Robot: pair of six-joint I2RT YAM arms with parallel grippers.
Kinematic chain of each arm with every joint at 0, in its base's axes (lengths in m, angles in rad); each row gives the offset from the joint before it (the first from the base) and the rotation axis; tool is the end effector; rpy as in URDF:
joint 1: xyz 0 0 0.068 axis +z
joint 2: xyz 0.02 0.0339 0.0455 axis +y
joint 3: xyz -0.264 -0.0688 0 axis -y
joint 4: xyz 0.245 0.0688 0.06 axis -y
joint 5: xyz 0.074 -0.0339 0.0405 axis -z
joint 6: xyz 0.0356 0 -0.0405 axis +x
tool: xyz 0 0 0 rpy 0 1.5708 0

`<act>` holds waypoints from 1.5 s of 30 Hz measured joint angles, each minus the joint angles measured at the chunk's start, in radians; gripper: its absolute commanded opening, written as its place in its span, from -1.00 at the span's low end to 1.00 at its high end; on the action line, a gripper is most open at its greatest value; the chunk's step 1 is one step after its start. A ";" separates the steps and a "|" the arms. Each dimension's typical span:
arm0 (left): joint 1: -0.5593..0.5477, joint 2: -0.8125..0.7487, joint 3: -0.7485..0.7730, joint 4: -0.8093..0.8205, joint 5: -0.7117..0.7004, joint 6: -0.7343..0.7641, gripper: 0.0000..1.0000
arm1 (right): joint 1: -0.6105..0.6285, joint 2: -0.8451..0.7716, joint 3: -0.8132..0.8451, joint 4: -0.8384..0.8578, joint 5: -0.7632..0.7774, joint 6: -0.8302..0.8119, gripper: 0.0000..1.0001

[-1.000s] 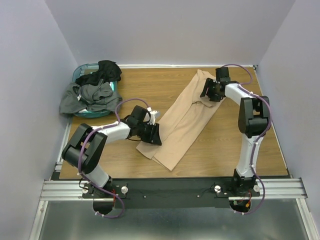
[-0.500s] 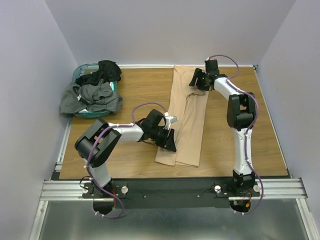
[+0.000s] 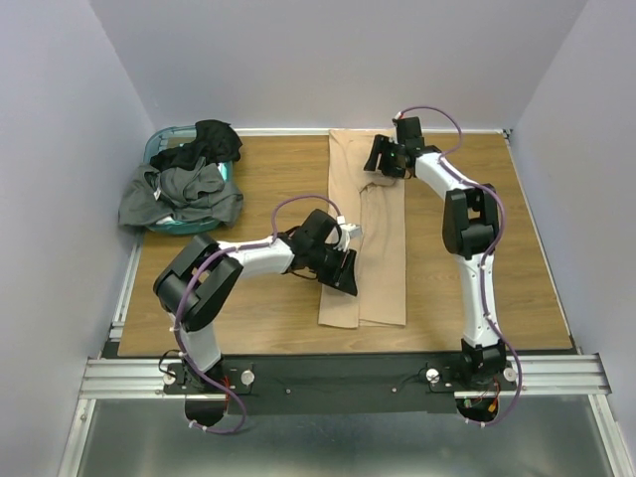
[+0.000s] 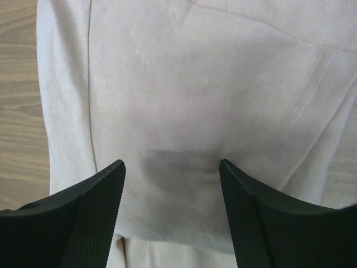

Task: Fold and stack the t-shirts
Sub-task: Fold the tshirt

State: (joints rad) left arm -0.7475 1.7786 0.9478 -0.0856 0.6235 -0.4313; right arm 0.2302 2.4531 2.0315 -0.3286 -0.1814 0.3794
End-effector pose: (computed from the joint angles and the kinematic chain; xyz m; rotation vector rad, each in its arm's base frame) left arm 0.2401 -0.2509 0.1497 0.7102 2.5961 -1.2215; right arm 0.5357 0.1321 0.1614 0.0828 2.3614 0.5130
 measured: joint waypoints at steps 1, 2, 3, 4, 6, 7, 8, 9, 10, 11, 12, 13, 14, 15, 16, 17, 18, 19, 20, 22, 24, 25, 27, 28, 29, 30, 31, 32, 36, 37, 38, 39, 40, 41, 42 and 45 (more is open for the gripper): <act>0.002 -0.011 0.006 -0.012 -0.011 0.002 -0.02 | 0.001 -0.006 0.000 -0.007 0.000 -0.004 0.55; 0.007 -0.031 0.011 -0.022 -0.026 0.003 -0.02 | 0.001 -0.014 -0.005 -0.021 0.000 -0.011 0.57; 0.011 -0.056 0.014 -0.029 -0.038 0.005 -0.02 | 0.002 -0.029 -0.009 -0.037 0.000 -0.015 0.64; 0.014 -0.073 0.016 -0.034 -0.051 0.006 -0.02 | 0.002 -0.046 -0.020 -0.045 0.000 -0.018 0.64; 0.026 -0.113 0.019 -0.040 -0.075 0.010 -0.02 | 0.002 -0.098 -0.047 -0.068 0.001 -0.022 0.64; 0.031 -0.134 0.019 -0.044 -0.090 0.013 -0.02 | 0.003 -0.153 -0.084 -0.069 0.002 -0.023 0.64; 0.035 -0.151 0.019 -0.047 -0.102 0.015 -0.02 | 0.005 -0.216 -0.126 -0.080 0.004 -0.021 0.64; 0.040 -0.161 0.019 -0.051 -0.113 0.016 -0.02 | 0.005 -0.265 -0.158 -0.082 0.005 -0.021 0.64; 0.045 -0.171 0.013 -0.050 -0.124 0.016 -0.02 | 0.006 -0.326 -0.200 -0.071 0.008 -0.020 0.64; 0.047 -0.180 0.005 -0.051 -0.130 0.016 -0.02 | 0.009 -0.402 -0.257 -0.066 0.010 -0.017 0.64; 0.047 -0.189 -0.011 -0.055 -0.140 0.015 -0.02 | 0.011 -0.459 -0.306 -0.069 0.011 -0.014 0.63; 0.047 -0.196 -0.030 -0.055 -0.145 0.015 -0.02 | 0.014 -0.535 -0.361 -0.071 0.012 -0.011 0.62; 0.047 -0.203 -0.047 -0.057 -0.148 0.014 -0.02 | 0.020 -0.616 -0.436 -0.067 0.017 -0.006 0.61; 0.047 -0.211 -0.071 -0.058 -0.151 0.011 -0.02 | 0.025 -0.669 -0.485 -0.070 0.019 -0.002 0.61; 0.047 -0.221 -0.096 -0.068 -0.155 0.007 0.01 | 0.034 -0.735 -0.569 -0.073 0.024 0.010 0.60; 0.047 -0.230 -0.122 -0.076 -0.159 0.003 0.04 | 0.042 -0.769 -0.610 -0.090 0.027 0.016 0.59; 0.047 -0.239 -0.140 -0.079 -0.161 -0.003 0.06 | 0.048 -0.801 -0.656 -0.096 0.031 0.026 0.57; 0.047 -0.255 -0.165 -0.084 -0.161 -0.013 0.08 | 0.064 -0.851 -0.748 -0.120 0.034 0.041 0.57; 0.047 -0.266 -0.181 -0.086 -0.162 -0.016 0.09 | 0.076 -0.876 -0.801 -0.142 0.035 0.051 0.55; 0.047 -0.296 -0.213 -0.089 -0.162 -0.037 0.11 | 0.111 -0.935 -0.949 -0.199 0.039 0.096 0.54; 0.047 -0.323 -0.232 -0.090 -0.162 -0.055 0.12 | 0.140 -0.974 -1.040 -0.250 0.039 0.122 0.51; 0.047 -0.335 -0.238 -0.089 -0.163 -0.066 0.13 | 0.158 -1.002 -1.094 -0.282 0.040 0.145 0.50; 0.047 -0.353 -0.247 -0.088 -0.163 -0.084 0.15 | 0.185 -1.055 -1.162 -0.337 0.039 0.177 0.49; 0.047 -0.363 -0.256 -0.085 -0.163 -0.097 0.15 | 0.193 -1.090 -1.195 -0.363 0.039 0.198 0.47; 0.047 -0.367 -0.262 -0.085 -0.164 -0.105 0.16 | 0.195 -1.116 -1.217 -0.378 0.040 0.210 0.46; 0.047 -0.372 -0.271 -0.082 -0.164 -0.114 0.18 | 0.197 -1.152 -1.236 -0.402 0.040 0.228 0.43; 0.047 -0.378 -0.281 -0.082 -0.164 -0.124 0.19 | 0.201 -1.181 -1.253 -0.414 0.040 0.250 0.42; 0.047 -0.383 -0.289 -0.082 -0.165 -0.132 0.20 | 0.203 -1.201 -1.266 -0.416 0.039 0.259 0.40; 0.047 -0.410 -0.330 -0.079 -0.171 -0.162 0.22 | 0.237 -1.237 -1.324 -0.430 0.039 0.307 0.36; 0.047 -0.414 -0.338 -0.078 -0.171 -0.166 0.22 | 0.251 -1.236 -1.337 -0.433 0.039 0.320 0.35; 0.047 -0.419 -0.351 -0.077 -0.171 -0.173 0.23 | 0.263 -1.235 -1.346 -0.436 0.039 0.330 0.34; 0.047 -0.420 -0.358 -0.077 -0.171 -0.177 0.22 | 0.270 -1.235 -1.352 -0.436 0.039 0.336 0.33; 0.047 -0.420 -0.368 -0.072 -0.171 -0.185 0.23 | 0.279 -1.235 -1.361 -0.437 0.039 0.345 0.28; 0.047 -0.420 -0.373 -0.072 -0.171 -0.188 0.23 | 0.283 -1.235 -1.366 -0.437 0.039 0.350 0.26; 0.047 -0.420 -0.379 -0.071 -0.171 -0.191 0.23 | 0.286 -1.235 -1.373 -0.438 0.039 0.357 0.20; 0.047 -0.421 -0.388 -0.058 -0.171 -0.203 0.23 | 0.287 -1.235 -1.390 -0.436 0.040 0.367 0.08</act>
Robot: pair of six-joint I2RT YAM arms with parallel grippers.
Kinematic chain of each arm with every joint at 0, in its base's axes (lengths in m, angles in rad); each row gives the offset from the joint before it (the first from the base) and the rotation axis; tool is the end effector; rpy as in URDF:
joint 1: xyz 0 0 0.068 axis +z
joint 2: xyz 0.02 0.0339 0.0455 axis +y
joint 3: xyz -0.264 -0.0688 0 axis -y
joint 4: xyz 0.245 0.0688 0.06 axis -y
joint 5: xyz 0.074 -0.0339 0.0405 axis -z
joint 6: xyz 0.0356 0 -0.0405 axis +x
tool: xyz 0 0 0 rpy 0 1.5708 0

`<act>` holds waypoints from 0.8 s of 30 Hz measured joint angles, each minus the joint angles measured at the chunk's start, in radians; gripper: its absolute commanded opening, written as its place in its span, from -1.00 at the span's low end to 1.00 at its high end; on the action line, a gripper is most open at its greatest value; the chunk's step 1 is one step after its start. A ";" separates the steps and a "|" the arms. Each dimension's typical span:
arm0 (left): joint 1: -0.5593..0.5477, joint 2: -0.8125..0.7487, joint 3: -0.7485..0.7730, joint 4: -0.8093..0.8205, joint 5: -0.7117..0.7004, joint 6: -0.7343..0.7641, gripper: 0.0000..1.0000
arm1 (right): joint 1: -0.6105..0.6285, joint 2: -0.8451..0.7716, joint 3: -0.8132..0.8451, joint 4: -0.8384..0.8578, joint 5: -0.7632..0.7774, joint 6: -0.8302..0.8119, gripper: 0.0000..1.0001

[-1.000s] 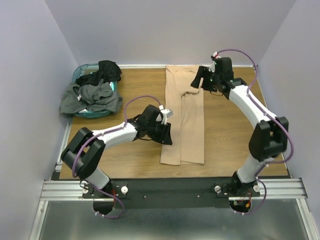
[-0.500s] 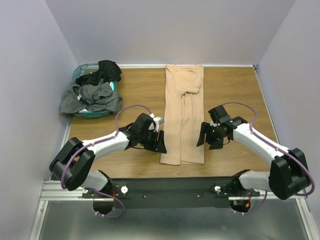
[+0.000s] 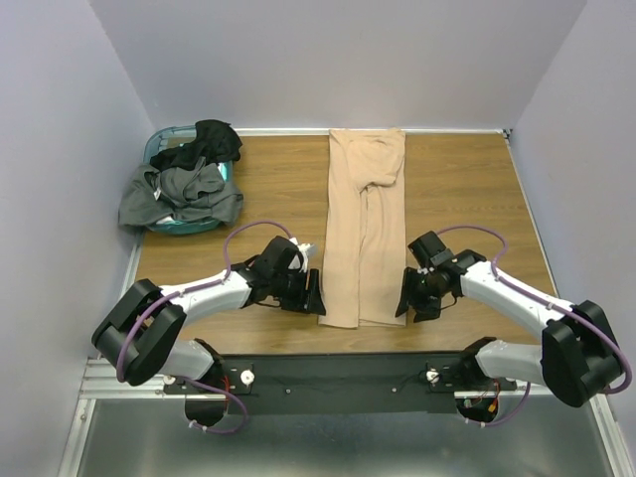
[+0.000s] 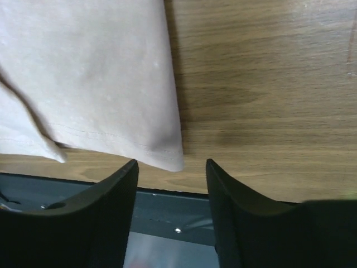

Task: Fold and stack the t-shirts
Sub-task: Fold the tshirt

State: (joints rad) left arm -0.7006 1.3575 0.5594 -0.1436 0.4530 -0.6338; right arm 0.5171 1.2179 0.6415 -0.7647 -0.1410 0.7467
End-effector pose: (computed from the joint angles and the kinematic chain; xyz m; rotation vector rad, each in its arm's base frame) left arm 0.1738 -0.1669 0.1523 0.2959 2.7234 -1.0445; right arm 0.1642 0.0991 0.1716 0.3211 2.9991 0.3774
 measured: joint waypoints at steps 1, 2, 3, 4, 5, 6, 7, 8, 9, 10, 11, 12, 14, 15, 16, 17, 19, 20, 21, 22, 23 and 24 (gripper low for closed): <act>0.000 0.000 -0.001 0.005 0.000 -0.003 0.23 | 0.000 0.001 -0.005 0.001 0.000 0.003 0.05; 0.000 0.000 -0.002 0.008 0.000 -0.005 0.23 | 0.000 0.004 -0.007 0.000 0.001 0.004 0.03; 0.000 0.000 -0.002 0.014 0.000 -0.008 0.23 | 0.001 0.007 -0.009 0.002 0.001 0.004 -0.01; 0.000 0.000 -0.003 0.020 0.000 -0.011 0.23 | 0.001 0.013 -0.010 0.005 0.002 0.005 -0.03; 0.000 0.000 -0.006 0.025 0.000 -0.012 0.23 | 0.001 0.017 -0.011 0.008 0.002 0.004 -0.05; 0.000 0.000 -0.009 0.031 0.000 -0.016 0.23 | 0.001 0.025 -0.013 0.012 0.003 0.005 -0.08; -0.001 0.000 -0.012 0.035 0.000 -0.019 0.23 | 0.001 0.029 -0.014 0.014 0.004 0.005 -0.10; -0.001 0.000 -0.014 0.037 0.000 -0.021 0.24 | 0.001 0.033 -0.016 0.017 0.005 0.005 -0.11; -0.002 0.000 -0.016 0.039 0.000 -0.022 0.24 | 0.001 0.039 -0.019 0.021 0.006 0.005 -0.13; -0.002 0.000 -0.018 0.042 0.000 -0.023 0.23 | 0.001 0.045 -0.024 0.027 0.009 0.004 -0.14; -0.002 0.001 -0.018 0.043 0.000 -0.024 0.23 | 0.001 0.048 -0.027 0.032 0.010 0.004 -0.15; -0.002 0.002 -0.018 0.045 0.000 -0.025 0.23 | 0.001 0.053 -0.031 0.036 0.012 0.004 -0.17; -0.002 0.006 -0.018 0.048 0.000 -0.027 0.24 | 0.002 0.063 -0.039 0.043 0.012 0.004 -0.18; -0.002 0.010 -0.018 0.050 0.000 -0.029 0.24 | 0.001 0.066 -0.039 0.045 0.012 0.003 -0.20; -0.002 0.013 -0.018 0.050 0.000 -0.031 0.24 | 0.002 0.067 -0.039 0.045 0.012 0.002 -0.21; -0.002 0.016 -0.019 0.051 0.000 -0.033 0.25 | 0.002 0.068 -0.039 0.046 0.012 0.001 -0.22; -0.002 0.018 -0.019 0.053 0.000 -0.037 0.25 | 0.002 0.073 -0.039 0.046 0.010 -0.003 -0.26; -0.002 0.019 -0.019 0.055 0.000 -0.040 0.25 | 0.002 0.074 -0.039 0.047 0.008 -0.004 -0.27; -0.002 0.022 -0.019 0.059 0.000 -0.042 0.25 | 0.002 0.074 -0.039 0.048 0.006 -0.006 -0.27; -0.002 0.026 -0.019 0.064 0.000 -0.045 0.25 | 0.002 0.075 -0.039 0.048 0.005 -0.006 -0.28; -0.003 0.030 -0.019 0.070 0.001 -0.048 0.25 | 0.002 0.076 -0.039 0.050 0.002 -0.007 -0.29; -0.004 0.032 -0.019 0.074 0.001 -0.049 0.25 | 0.003 0.076 -0.039 0.050 0.000 -0.007 -0.30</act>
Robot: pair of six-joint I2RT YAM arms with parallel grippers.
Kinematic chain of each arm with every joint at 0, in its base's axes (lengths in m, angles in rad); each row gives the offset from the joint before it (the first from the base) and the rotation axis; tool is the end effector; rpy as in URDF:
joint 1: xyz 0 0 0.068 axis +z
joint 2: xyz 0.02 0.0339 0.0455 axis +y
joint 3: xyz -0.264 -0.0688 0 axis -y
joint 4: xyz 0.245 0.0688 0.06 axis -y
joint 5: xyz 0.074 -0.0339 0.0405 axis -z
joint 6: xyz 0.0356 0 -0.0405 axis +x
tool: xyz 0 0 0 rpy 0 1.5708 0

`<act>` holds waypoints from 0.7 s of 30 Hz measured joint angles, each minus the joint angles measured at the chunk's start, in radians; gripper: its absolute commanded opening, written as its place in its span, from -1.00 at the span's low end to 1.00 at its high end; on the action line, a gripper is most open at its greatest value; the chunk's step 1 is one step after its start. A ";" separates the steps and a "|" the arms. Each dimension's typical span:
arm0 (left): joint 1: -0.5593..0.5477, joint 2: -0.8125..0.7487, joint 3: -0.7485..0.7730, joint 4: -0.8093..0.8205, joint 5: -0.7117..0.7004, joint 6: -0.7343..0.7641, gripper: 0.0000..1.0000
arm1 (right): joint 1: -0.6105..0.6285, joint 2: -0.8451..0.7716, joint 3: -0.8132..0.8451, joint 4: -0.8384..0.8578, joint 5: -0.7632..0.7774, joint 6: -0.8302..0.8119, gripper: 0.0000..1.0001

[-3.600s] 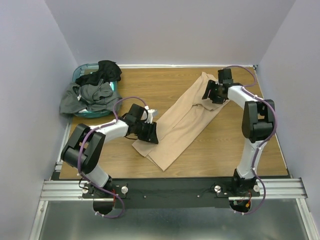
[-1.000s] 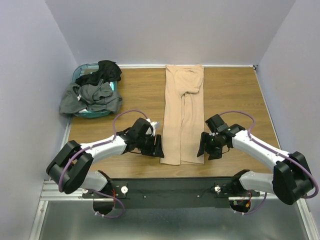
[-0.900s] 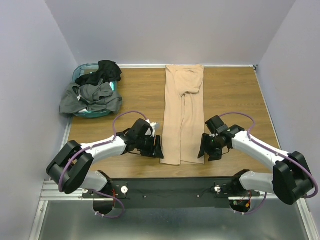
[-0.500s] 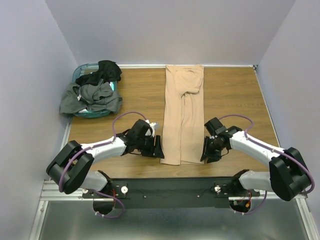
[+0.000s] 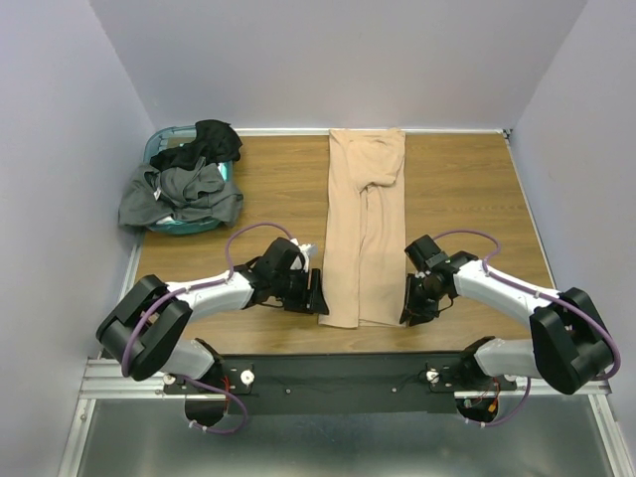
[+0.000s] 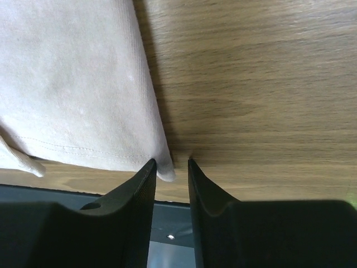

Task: Fold and stack the t-shirts
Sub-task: Fold the tshirt

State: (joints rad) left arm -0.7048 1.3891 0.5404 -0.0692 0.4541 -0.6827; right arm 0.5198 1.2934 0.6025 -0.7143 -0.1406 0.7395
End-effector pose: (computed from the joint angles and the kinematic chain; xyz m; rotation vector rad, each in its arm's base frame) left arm 0.1755 -0.1697 0.1448 0.2430 2.7194 -1.0728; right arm 0.1648 0.1001 0.1498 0.3191 3.0569 0.3251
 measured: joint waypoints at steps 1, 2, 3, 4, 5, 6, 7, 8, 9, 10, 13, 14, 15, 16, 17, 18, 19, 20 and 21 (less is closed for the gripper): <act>-0.003 0.003 0.001 0.005 0.000 -0.002 0.25 | 0.001 0.000 0.000 0.002 -0.001 0.000 -0.31; -0.006 0.007 0.002 0.011 0.000 -0.003 0.24 | 0.002 0.000 0.000 0.003 -0.003 0.000 -0.31; -0.009 0.011 0.002 0.016 0.000 -0.004 0.23 | 0.003 0.000 0.000 0.005 -0.005 -0.001 -0.32; -0.011 0.014 0.003 0.020 0.000 -0.004 0.22 | 0.004 0.000 -0.002 0.010 -0.008 -0.001 -0.33; -0.013 0.016 0.004 0.023 0.000 -0.005 0.21 | 0.005 0.000 -0.002 0.010 -0.009 -0.002 -0.34; -0.016 0.019 0.005 0.025 0.000 -0.006 0.20 | 0.005 0.000 -0.002 0.011 -0.011 -0.003 -0.35; -0.019 0.023 0.006 0.028 0.000 -0.006 0.19 | 0.005 0.000 -0.003 0.013 -0.012 -0.005 -0.37; -0.023 0.027 0.008 0.031 0.000 -0.007 0.16 | 0.005 0.000 -0.003 0.014 -0.014 -0.006 -0.38; -0.025 0.030 0.008 0.035 0.001 -0.007 0.13 | 0.005 0.000 -0.004 0.017 -0.016 -0.007 -0.38; -0.029 0.033 0.010 0.037 0.001 -0.007 0.12 | 0.005 0.000 -0.005 0.018 -0.018 -0.007 -0.39; -0.043 0.055 0.019 0.046 0.005 -0.007 0.01 | 0.005 0.000 -0.007 0.024 -0.025 -0.008 -0.55; -0.049 0.064 0.023 0.050 0.006 -0.008 -0.08 | 0.005 0.000 -0.009 0.029 -0.031 -0.009 -0.61; -0.055 0.071 0.024 0.054 0.008 -0.008 -0.14 | 0.005 0.000 -0.011 0.034 -0.034 -0.010 -0.67; -0.060 0.079 0.026 0.059 0.008 -0.007 -0.33 | 0.005 0.000 -0.014 0.040 -0.038 -0.010 -0.82; -0.065 0.089 0.027 0.065 0.013 -0.009 -0.45 | 0.005 0.000 -0.015 0.043 -0.041 -0.008 -0.88; -0.072 0.099 0.029 0.070 0.012 -0.007 -0.59 | 0.005 0.001 -0.016 0.047 -0.046 -0.008 -0.99; -0.077 0.108 0.028 0.072 0.013 -0.007 -0.72 | 0.005 0.001 -0.016 0.050 -0.049 -0.010 -0.99; -0.082 0.116 0.028 0.074 0.016 -0.008 -0.93 | 0.005 0.001 -0.017 0.052 -0.053 -0.010 -0.99; -0.087 0.121 0.028 0.079 0.020 -0.013 -1.00 | 0.005 0.001 -0.018 0.054 -0.055 -0.011 -0.99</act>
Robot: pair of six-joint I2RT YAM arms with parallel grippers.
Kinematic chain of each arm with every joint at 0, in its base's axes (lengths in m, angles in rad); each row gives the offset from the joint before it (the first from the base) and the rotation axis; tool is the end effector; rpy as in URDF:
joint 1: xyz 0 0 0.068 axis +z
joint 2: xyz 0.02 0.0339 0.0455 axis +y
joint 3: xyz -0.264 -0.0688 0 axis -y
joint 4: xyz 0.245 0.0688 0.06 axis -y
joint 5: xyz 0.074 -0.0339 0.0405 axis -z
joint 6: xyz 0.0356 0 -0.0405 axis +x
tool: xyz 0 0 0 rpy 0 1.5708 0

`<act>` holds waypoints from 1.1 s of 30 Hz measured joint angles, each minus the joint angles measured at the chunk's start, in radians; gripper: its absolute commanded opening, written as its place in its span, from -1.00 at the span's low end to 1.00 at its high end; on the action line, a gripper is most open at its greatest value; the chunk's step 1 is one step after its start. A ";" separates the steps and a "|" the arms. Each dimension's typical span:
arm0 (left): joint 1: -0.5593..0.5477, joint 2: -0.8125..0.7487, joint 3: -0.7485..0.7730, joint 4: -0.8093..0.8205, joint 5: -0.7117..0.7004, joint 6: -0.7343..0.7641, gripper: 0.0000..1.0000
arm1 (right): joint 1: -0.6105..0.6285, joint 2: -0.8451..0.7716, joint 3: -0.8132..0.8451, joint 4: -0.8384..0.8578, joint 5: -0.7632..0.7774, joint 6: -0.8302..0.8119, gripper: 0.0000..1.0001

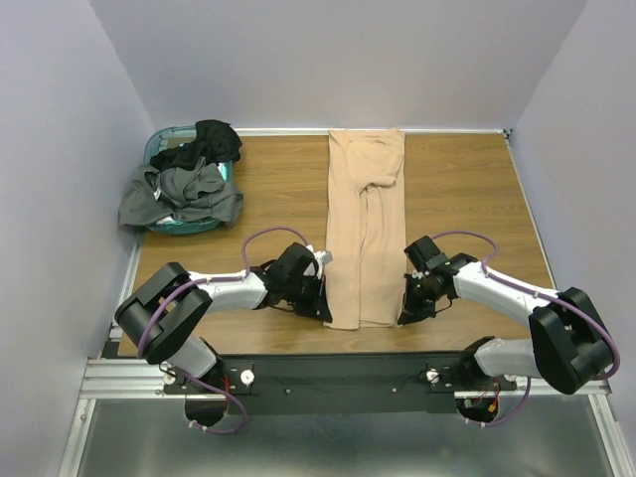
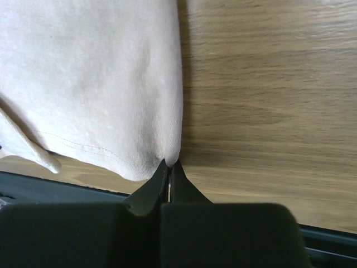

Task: Fold and stack the t-shirts
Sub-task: Fold the tshirt

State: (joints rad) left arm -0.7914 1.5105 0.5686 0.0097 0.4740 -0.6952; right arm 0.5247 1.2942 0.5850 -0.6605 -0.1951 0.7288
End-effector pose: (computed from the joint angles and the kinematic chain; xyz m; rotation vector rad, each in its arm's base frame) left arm 0.1710 -0.1962 0.1293 0.3542 2.7568 -1.1126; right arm 0.1650 0.1035 0.1467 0.2821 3.0512 0.4242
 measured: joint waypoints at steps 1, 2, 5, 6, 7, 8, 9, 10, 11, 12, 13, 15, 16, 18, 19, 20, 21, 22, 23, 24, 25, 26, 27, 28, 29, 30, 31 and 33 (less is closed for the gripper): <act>-0.003 0.002 0.000 0.003 0.002 -0.003 -1.00 | 0.000 0.000 -0.001 0.002 -0.002 0.000 -0.99; -0.005 0.002 0.000 0.005 0.002 -0.003 -1.00 | 0.000 0.000 -0.002 0.002 -0.003 0.001 -0.99; -0.006 0.000 -0.003 0.008 0.001 -0.007 -1.00 | 0.000 -0.010 -0.007 0.003 -0.004 0.005 -0.99; -0.006 -0.003 -0.005 0.008 0.000 -0.009 -1.00 | 0.000 -0.013 -0.008 0.002 -0.004 0.005 -0.99; -0.008 -0.007 -0.008 0.008 -0.003 -0.011 -1.00 | 0.000 -0.017 -0.010 -0.001 -0.003 0.008 -0.99; -0.010 -0.014 -0.011 0.004 -0.008 -0.013 -1.00 | 0.000 -0.024 -0.011 -0.008 -0.003 0.012 -0.99; -0.010 -0.020 -0.015 0.000 -0.011 -0.016 -1.00 | 0.000 -0.029 -0.013 -0.015 -0.002 0.014 -0.99; -0.011 -0.027 -0.019 -0.005 -0.014 -0.021 -1.00 | 0.000 -0.037 -0.016 -0.024 0.000 0.018 -0.99; -0.011 -0.033 -0.022 -0.010 -0.018 -0.025 -1.00 | 0.000 -0.043 -0.017 -0.032 0.001 0.021 -0.99; -0.011 -0.041 -0.024 -0.019 -0.022 -0.029 -1.00 | 0.000 -0.050 -0.017 -0.043 0.002 0.025 -0.99; -0.012 -0.045 -0.026 -0.026 -0.025 -0.031 -1.00 | 0.000 -0.056 -0.017 -0.050 0.003 0.030 -0.99; -0.012 -0.052 -0.026 -0.042 -0.027 -0.036 -1.00 | 0.000 -0.068 -0.016 -0.064 0.005 0.034 -0.99; -0.012 -0.053 -0.022 -0.053 -0.028 -0.036 -1.00 | 0.000 -0.073 -0.014 -0.076 0.008 0.035 -0.99; -0.014 -0.053 -0.010 -0.076 -0.033 -0.035 -1.00 | 0.000 -0.075 -0.005 -0.096 0.015 0.039 -0.99; -0.015 -0.053 -0.001 -0.093 -0.037 -0.034 -1.00 | 0.000 -0.075 0.001 -0.101 0.018 0.040 -0.99; -0.015 -0.053 0.008 -0.109 -0.042 -0.031 -1.00 | 0.000 -0.075 0.019 -0.116 0.024 0.041 -0.99; -0.015 -0.053 0.024 -0.133 -0.050 -0.027 -1.00 | 0.000 -0.075 0.032 -0.124 0.027 0.042 -0.99; -0.015 -0.052 0.047 -0.161 -0.058 -0.021 -1.00 | 0.000 -0.075 0.047 -0.134 0.034 0.042 -0.99; -0.013 -0.052 0.072 -0.182 -0.065 -0.014 -1.00 | 0.002 -0.075 0.071 -0.145 0.043 0.043 -0.99; -0.009 -0.052 0.098 -0.196 -0.071 -0.006 -1.00 | 0.002 -0.075 0.101 -0.153 0.054 0.044 -0.99; -0.001 -0.052 0.129 -0.209 -0.075 0.003 -1.00 | 0.003 -0.074 0.127 -0.154 0.064 0.046 -0.99; 0.005 -0.051 0.150 -0.220 -0.078 0.011 -1.00 | 0.004 -0.071 0.150 -0.155 0.074 0.047 -0.99; 0.013 -0.050 0.171 -0.229 -0.080 0.020 -1.00 | 0.005 -0.063 0.175 -0.159 0.083 0.048 -0.99; 0.024 -0.048 0.191 -0.239 -0.082 0.030 -1.00 | 0.004 -0.057 0.190 -0.160 0.090 0.048 -0.99; 0.043 -0.041 0.217 -0.245 -0.084 0.042 -1.00 | 0.005 -0.045 0.216 -0.160 0.101 0.048 -0.99; 0.054 -0.037 0.231 -0.246 -0.086 0.050 -1.00 | 0.005 -0.029 0.241 -0.159 0.115 0.048 -0.99; 0.070 -0.029 0.247 -0.252 -0.087 0.061 -1.00 | 0.005 -0.020 0.252 -0.161 0.121 0.048 -0.99; 0.095 -0.005 0.277 -0.261 -0.087 0.081 -1.00 | 0.005 0.016 0.293 -0.170 0.149 0.047 -0.99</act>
State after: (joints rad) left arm -0.6968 1.5055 0.8455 -0.2508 0.3870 -0.6140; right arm 0.5293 1.3106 0.8776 -0.8307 -0.0460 0.7753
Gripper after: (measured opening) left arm 0.012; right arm 0.011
